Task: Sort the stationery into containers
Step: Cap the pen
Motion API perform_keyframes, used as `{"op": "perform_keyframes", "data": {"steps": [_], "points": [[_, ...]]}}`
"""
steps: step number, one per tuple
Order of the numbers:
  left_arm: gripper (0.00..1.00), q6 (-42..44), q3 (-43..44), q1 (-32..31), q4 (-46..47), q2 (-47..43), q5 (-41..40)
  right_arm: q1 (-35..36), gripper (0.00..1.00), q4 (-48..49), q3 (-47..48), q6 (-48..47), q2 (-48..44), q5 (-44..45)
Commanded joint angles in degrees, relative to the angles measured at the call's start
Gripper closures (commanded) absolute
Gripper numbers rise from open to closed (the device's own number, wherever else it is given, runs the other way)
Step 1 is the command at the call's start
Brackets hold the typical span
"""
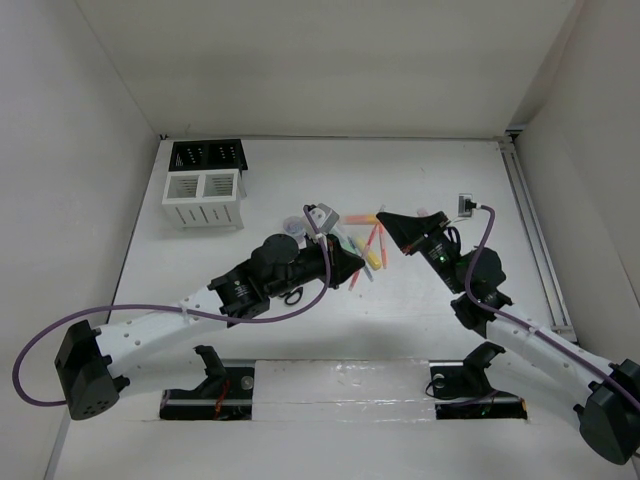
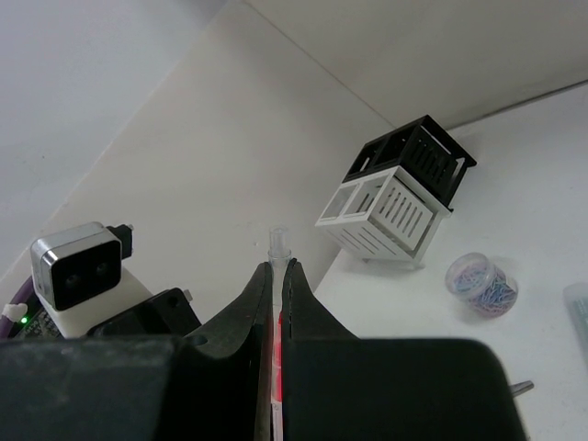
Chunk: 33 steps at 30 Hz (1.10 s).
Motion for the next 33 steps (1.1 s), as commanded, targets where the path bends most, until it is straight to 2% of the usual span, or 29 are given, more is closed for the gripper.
{"op": "perform_keyframes", "data": {"steps": [1, 33], "points": [[1.00, 1.0, 1.1, -0.1, 2.8, -0.4, -0.5, 0.3, 1.00, 1.8, -0.1, -0.9, -0.9, -1.2], [1.00, 2.1, 5.2, -0.1, 1.8, 1.4, -1.6, 2.5, 1.00, 1.3, -0.7, -2.6, 1.2, -1.7]]}}
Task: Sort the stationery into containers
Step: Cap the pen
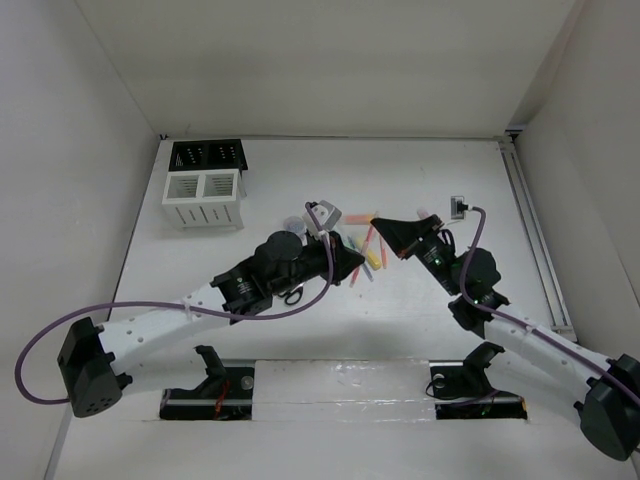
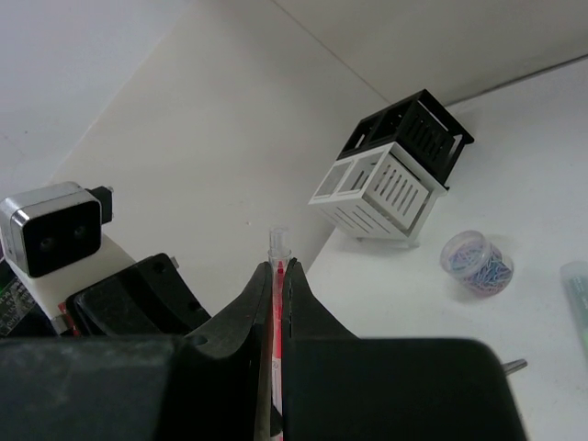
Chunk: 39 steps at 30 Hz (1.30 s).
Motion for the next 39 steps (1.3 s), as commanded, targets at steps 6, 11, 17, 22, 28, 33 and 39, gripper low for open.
{"op": "perform_keyframes", "data": {"steps": [6, 11, 17, 22, 28, 33, 39], "points": [[1.00, 1.1, 7.9, -0.1, 2.4, 0.8, -1.2, 1.6, 1.00, 1.7, 0.0, -3.1, 1.7, -0.9], [1.00, 1.1, 10.3, -0.1, 1.3, 0.8, -1.2, 2.2, 1.00, 0.5, 0.0, -5.8, 2.3, -0.4], [1.00, 2.9, 13.3, -0.1, -2.5, 0.2, -3.1, 2.8, 1.00, -1.6, 1.3, -10.7, 4.2, -1.6], [1.00, 4.6, 14.8, -0.1, -4.7, -0.3, -4.3, 2.8, 1.00, -4.2, 4.1, -14.0, 7.9, -7.4], [1.00, 6.2, 12.0, -0.1, -4.7, -2.4, -7.3, 2.8, 1.00, -8.5, 4.9, -14.0, 8.6, -8.1], [1.00, 6.9, 9.8, -0.1, -2.8, -4.5, -9.6, 2.2, 1.00, -13.9, 6.9, -13.4, 8.6, -10.4], [1.00, 8.0, 8.5, -0.1, -0.7, -4.4, -11.5, 1.1, 1.00, -20.2, 9.0, -11.5, 6.7, -13.0]]}}
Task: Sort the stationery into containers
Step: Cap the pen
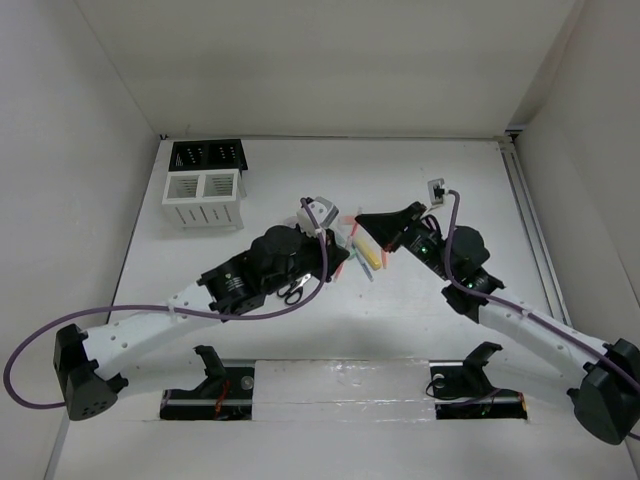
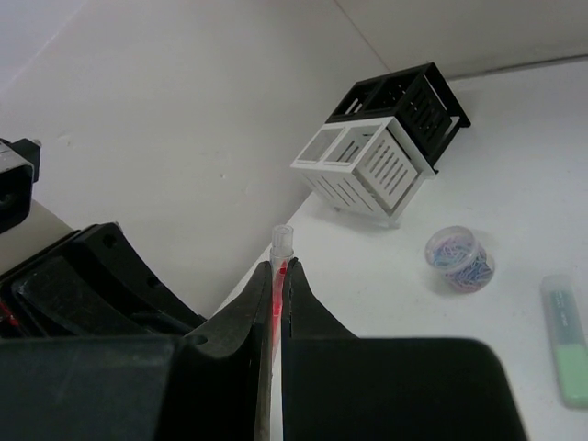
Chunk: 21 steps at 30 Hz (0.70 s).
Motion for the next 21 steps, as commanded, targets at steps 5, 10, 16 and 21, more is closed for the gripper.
{"op": "perform_keyframes", "data": {"steps": [5, 10, 16, 21], "points": [[1.00, 1.0, -0.3, 0.1, 18.4, -2.5, -4.1, -0.1, 1.00, -13.6, 1.0, 0.2, -0.5, -6.6], [1.00, -0.7, -0.3, 0.1, 20.9, -2.5, -6.4, -0.1, 1.00, -9.8, -1.1, 2.7, -2.9, -5.4], [1.00, -4.1, -0.9, 0.1, 23.5, -2.0, -11.2, -0.1, 1.00, -9.8, -0.7, 4.0, -3.6, -4.7], [1.00, -3.6, -0.9, 0.1, 25.0, -0.8, -11.2, 1.1, 1.00, -10.4, -0.2, 2.8, -1.3, -4.7]]}}
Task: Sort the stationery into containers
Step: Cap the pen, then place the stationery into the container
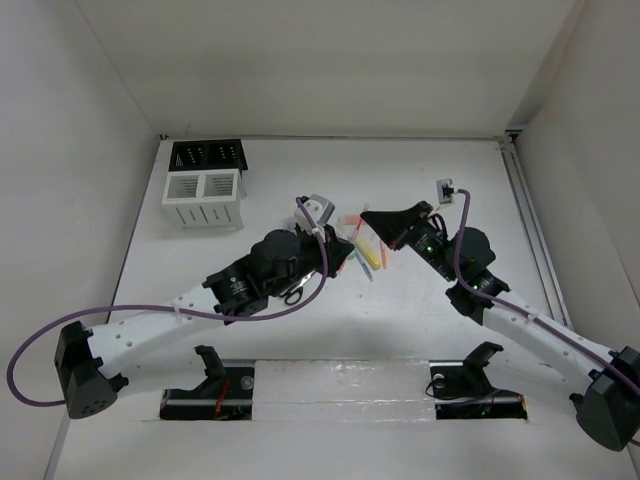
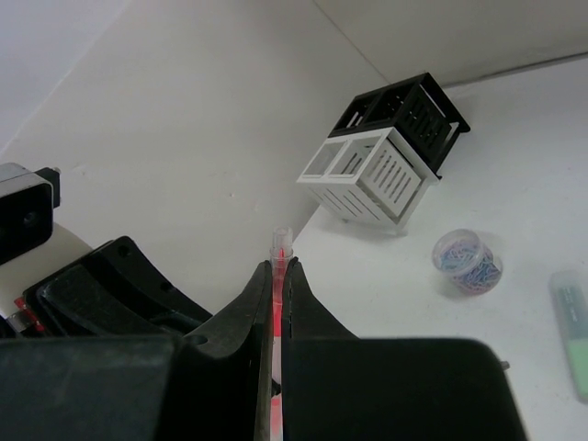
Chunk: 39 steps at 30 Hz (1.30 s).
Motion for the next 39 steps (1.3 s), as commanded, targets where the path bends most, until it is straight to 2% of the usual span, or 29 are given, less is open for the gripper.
{"op": "perform_keyframes", "data": {"steps": [1, 20, 25, 39], "points": [[1.00, -0.7, 1.9, 1.1, 16.5, -1.0, -7.2, 2.6, 1.00, -6.9, -0.7, -1.4, 1.8, -6.1], [1.00, 4.7, 3.3, 1.1, 17.0, -1.0, -5.3, 4.8, 1.00, -6.3, -0.7, -3.6, 6.6, -5.0], [1.00, 6.4, 4.6, 1.1, 15.0, -1.0, -5.3, 5.4, 1.00, -9.1, 1.0, -4.7, 8.7, -6.1], [1.00, 6.9, 4.6, 1.7, 15.0, -0.4, -5.4, 6.4, 1.00, -10.5, 1.0, -5.3, 10.3, -7.2]]}}
